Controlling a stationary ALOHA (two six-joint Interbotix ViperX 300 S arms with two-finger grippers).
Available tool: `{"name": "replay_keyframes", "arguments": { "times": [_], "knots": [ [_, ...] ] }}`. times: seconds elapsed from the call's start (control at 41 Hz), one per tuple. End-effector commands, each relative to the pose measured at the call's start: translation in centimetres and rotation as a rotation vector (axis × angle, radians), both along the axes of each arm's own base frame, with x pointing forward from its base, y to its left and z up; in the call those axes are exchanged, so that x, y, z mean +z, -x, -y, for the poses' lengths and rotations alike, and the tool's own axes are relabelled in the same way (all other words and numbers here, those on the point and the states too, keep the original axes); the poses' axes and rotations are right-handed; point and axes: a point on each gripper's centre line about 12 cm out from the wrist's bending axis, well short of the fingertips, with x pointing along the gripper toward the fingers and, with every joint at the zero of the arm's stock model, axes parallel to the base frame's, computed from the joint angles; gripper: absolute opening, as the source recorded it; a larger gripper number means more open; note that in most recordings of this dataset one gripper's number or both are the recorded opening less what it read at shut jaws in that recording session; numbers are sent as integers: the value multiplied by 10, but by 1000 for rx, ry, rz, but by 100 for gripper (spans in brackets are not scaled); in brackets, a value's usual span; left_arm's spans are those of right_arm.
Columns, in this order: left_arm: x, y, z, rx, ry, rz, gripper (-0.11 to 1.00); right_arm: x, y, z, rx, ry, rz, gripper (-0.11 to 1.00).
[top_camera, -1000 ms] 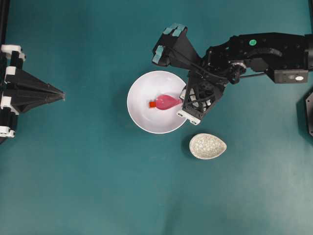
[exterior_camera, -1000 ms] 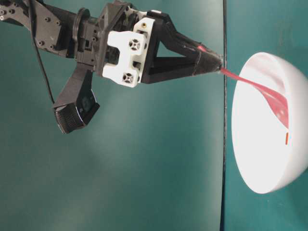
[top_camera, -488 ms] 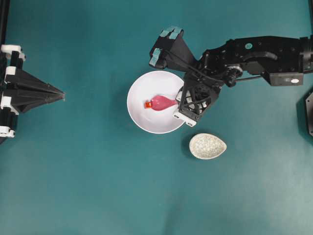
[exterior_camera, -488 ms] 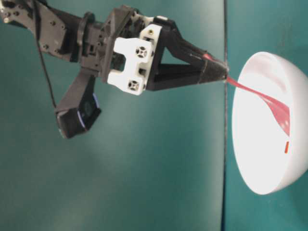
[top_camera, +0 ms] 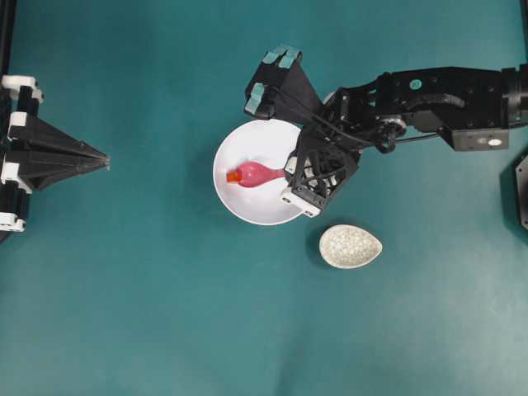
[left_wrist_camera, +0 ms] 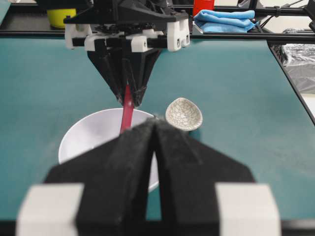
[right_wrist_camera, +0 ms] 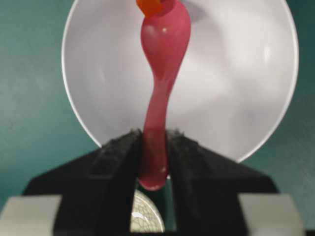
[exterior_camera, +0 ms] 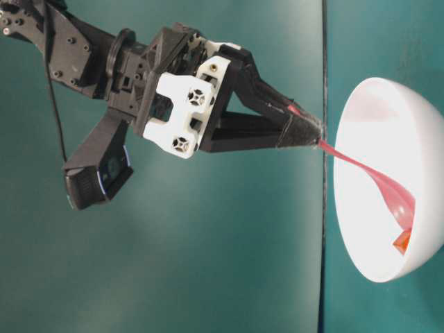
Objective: Grip the spoon and scoop the red block from the bowl with right arm.
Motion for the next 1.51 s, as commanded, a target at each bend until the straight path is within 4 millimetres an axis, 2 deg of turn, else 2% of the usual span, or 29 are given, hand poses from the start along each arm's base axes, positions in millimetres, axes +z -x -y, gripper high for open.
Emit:
{"name": "replay_keyframes", "arguments": {
  "times": [0.0, 1.073, 1.22, 1.293, 1.488],
  "knots": [
    [11, -2, 1, -4, -3, 32, 0, 17, -7, -1, -4, 2, 64, 25],
    [12, -3, 1, -4, -3, 34, 0, 25, -8, -1, -17, 7, 129, 22],
    [11, -2, 1, -5, -3, 32, 0, 27, -7, -2, -23, -1, 129, 20],
    [12, -3, 1, -4, -3, 34, 0, 30, -6, -2, -28, -8, 135, 11],
    [12, -3, 1, -4, -3, 34, 0, 40, 7, -4, -31, -12, 154, 11]
  ]
}}
